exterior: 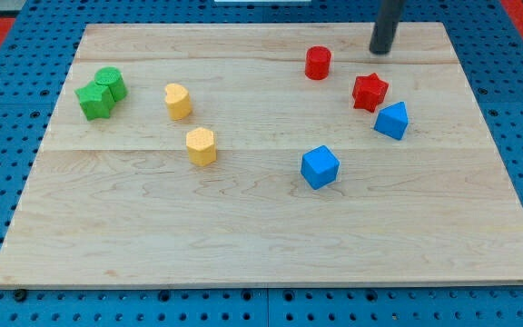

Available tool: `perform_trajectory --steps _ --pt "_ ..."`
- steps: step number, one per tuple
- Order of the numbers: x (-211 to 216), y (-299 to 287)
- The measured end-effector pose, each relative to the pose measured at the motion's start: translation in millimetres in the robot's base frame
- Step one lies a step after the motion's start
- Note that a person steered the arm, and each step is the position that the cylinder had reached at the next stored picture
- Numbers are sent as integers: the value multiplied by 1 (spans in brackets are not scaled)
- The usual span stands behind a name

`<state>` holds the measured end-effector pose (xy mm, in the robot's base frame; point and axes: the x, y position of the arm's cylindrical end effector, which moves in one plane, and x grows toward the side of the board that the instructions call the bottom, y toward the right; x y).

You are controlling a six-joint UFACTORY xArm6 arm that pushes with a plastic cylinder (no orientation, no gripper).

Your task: Place the red circle diagonally top left of the red star

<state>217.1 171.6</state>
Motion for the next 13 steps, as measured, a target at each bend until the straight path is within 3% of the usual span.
perform_trajectory --steps 2,4,5,6,7,8,9,10,12,13 --pt "-7 -142" --pt "103 -116" --pt "67 -88" --pt "58 -112" --pt "53 -193" --pt "2 -189" --pt "-8 -115" --pt "-8 -83" --pt "23 -79" --pt "9 -103"
